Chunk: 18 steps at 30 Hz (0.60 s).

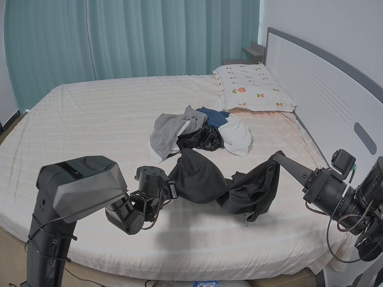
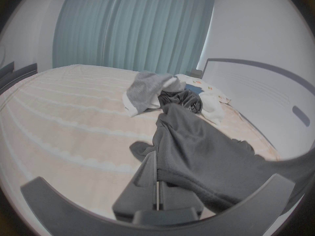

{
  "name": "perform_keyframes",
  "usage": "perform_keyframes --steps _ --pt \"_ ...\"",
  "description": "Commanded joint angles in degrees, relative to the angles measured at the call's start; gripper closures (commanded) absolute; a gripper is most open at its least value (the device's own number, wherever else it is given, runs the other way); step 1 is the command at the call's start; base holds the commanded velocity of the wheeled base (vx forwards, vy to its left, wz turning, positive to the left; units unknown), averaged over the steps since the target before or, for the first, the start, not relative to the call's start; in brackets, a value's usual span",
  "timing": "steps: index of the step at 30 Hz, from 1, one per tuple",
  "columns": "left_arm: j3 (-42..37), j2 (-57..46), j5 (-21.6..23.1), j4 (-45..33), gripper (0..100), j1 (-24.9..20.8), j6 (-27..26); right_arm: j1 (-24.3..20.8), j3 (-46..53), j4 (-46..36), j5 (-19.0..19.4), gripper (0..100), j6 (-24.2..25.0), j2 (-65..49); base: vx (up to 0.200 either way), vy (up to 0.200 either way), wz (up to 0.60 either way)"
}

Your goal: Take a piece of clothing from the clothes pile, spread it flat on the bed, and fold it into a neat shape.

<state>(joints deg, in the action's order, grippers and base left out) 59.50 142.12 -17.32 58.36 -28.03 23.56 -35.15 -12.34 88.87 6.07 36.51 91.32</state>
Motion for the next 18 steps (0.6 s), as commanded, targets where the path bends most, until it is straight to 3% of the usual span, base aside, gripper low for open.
perform_keyframes --steps 1,4,8,13,18 --pt "-13.2 -16.7 0.2 -0.2 100 0.3 3.1 5.7 -3.0 0.3 0.6 100 0.1 7.5 0.0 0.0 0.0" --pt "-21.2 -23.2 1.7 0.4 100 0.3 3.9 8.2 -7.0 0.1 0.4 100 0.1 10.8 0.0 0.0 0.0" --pt "-28.3 -33.0 8.6 0.4 100 0.4 4.6 9.7 -15.2 -0.3 -1.1 100 -0.1 13.2 0.0 0.0 0.0" --pt "-29.0 -36.9 8.6 0.4 100 0.6 6.8 10.1 -22.6 0.2 -4.5 100 -0.5 12.4 0.0 0.0 0.0" --pt "-33.1 -40.8 8.4 0.7 100 0.3 7.5 10.5 -23.3 0.3 -5.9 100 -2.1 10.5 0.0 0.0 0.0"
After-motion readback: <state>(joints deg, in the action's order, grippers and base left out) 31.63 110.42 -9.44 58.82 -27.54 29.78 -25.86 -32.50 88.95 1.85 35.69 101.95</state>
